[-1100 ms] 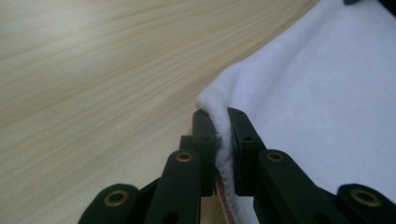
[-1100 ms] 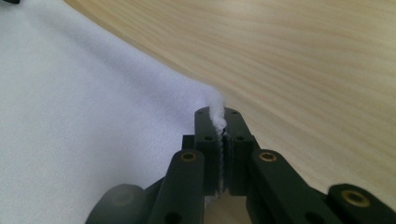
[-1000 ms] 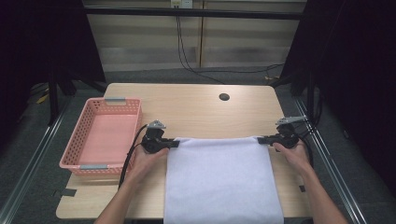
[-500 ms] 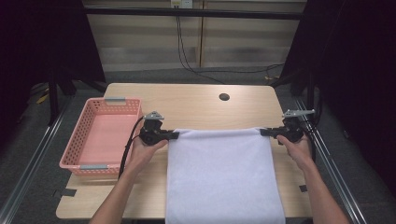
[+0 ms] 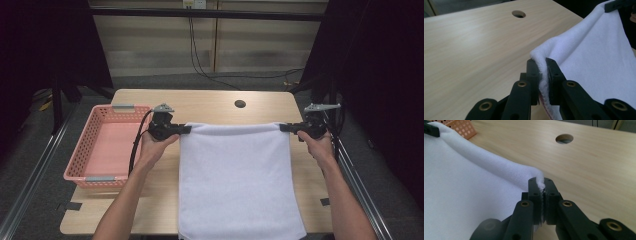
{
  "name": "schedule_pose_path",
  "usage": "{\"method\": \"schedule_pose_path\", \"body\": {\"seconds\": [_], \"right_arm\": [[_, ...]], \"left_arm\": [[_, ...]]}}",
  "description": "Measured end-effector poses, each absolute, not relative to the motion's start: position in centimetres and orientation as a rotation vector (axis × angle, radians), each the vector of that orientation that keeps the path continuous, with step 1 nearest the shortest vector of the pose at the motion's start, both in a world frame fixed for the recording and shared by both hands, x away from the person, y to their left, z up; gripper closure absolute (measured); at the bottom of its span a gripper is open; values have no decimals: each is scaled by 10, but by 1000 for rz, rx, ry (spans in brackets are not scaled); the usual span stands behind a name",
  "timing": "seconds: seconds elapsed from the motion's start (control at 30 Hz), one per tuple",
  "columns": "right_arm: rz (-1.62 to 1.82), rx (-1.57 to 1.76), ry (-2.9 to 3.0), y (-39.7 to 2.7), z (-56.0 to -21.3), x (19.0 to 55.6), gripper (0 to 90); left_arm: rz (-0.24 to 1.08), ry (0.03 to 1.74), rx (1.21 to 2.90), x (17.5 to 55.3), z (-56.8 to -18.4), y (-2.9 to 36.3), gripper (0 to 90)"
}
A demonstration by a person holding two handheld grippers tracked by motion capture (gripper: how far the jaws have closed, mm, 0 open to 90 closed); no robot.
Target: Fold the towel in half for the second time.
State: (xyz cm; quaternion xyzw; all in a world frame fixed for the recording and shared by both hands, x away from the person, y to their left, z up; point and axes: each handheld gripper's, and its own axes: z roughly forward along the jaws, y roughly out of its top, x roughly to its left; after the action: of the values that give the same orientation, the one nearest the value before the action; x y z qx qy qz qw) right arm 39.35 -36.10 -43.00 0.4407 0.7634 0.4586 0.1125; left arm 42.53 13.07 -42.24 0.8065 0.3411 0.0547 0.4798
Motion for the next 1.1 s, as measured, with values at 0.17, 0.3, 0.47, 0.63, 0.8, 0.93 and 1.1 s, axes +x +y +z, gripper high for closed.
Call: {"method": "schedule_pose_path", "body": {"seconds": [0.17, 0.3, 0.47, 0.63, 0.8, 0.93, 1.1], "right_arm": [[1367, 1293, 2202, -358, -414, 405, 867], [1373, 1286, 2173, -358, -402, 412, 867], [1422, 1272, 2120, -359, -385, 414, 868], [1425, 1201, 2171, -359, -385, 396, 868], [1449, 1165, 2206, -364, -387, 370, 867], [1450, 1128, 2235, -363, -387, 348, 867], [1438, 1081, 2270, -362, -387, 320, 866]], "left_arm": [[171, 849, 1929, 436, -411, 135, 829], [198, 841, 1892, 440, -400, 137, 828], [225, 822, 1889, 438, -389, 137, 828], [199, 787, 1900, 423, -392, 141, 825], [217, 728, 1923, 398, -384, 141, 825], [221, 701, 1917, 376, -383, 144, 825], [197, 684, 1897, 351, -386, 150, 824]]}}
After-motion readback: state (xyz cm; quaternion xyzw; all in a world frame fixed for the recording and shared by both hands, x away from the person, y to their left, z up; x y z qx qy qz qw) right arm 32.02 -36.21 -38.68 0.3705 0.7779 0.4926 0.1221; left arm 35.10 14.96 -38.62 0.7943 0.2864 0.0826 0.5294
